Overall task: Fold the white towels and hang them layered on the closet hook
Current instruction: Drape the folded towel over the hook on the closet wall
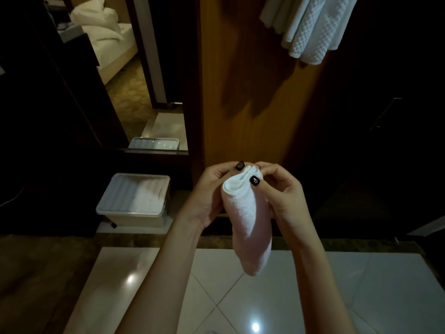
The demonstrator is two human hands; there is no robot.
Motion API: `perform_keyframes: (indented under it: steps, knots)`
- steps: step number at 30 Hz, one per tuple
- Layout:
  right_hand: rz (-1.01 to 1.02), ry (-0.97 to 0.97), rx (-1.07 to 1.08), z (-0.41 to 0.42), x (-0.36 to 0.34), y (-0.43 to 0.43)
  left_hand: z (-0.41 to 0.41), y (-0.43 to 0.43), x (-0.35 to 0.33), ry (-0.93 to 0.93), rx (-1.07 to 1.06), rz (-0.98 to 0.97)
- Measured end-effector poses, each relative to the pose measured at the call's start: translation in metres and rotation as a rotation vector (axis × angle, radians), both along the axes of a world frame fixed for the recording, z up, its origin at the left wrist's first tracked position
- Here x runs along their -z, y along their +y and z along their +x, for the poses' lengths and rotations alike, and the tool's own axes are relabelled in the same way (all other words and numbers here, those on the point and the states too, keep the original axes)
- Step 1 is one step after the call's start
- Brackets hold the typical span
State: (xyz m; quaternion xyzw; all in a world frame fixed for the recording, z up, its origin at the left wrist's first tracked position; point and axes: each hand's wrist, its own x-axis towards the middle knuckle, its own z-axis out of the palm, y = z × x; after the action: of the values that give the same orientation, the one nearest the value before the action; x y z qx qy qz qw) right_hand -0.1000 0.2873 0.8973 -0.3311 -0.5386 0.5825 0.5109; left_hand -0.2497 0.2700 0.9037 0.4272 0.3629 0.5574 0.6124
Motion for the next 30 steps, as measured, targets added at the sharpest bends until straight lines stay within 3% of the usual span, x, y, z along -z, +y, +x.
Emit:
perform_keyframes:
  steps: [6,9,12,16,20,24,30]
  knots:
    - [0.054,-0.245,0.141,0.005,0.002,0.0,-0.016,-0.005,-0.006,0.173,-0.002,0.1]
    - [0.109,-0.269,0.237,0.004,0.002,0.0,-0.013,-0.003,-0.005,0.303,0.001,0.177]
    - [0.134,-0.249,0.308,-0.002,0.001,0.001,-0.002,-0.003,0.007,0.327,-0.126,0.18]
    - [0.155,-0.25,0.272,0.002,0.003,0.002,0.003,0.005,0.013,0.392,-0.275,0.235]
    - [0.213,-0.289,0.286,0.014,0.005,0.004,0.012,0.018,0.01,0.409,-0.277,0.289]
    - [0.195,-0.314,0.318,0.024,0.011,0.007,0.013,0.043,-0.005,0.307,-0.266,0.312]
    - [0.187,-0.578,0.278,0.034,0.006,0.024,-0.006,0.092,-0.053,0.123,-0.17,0.311]
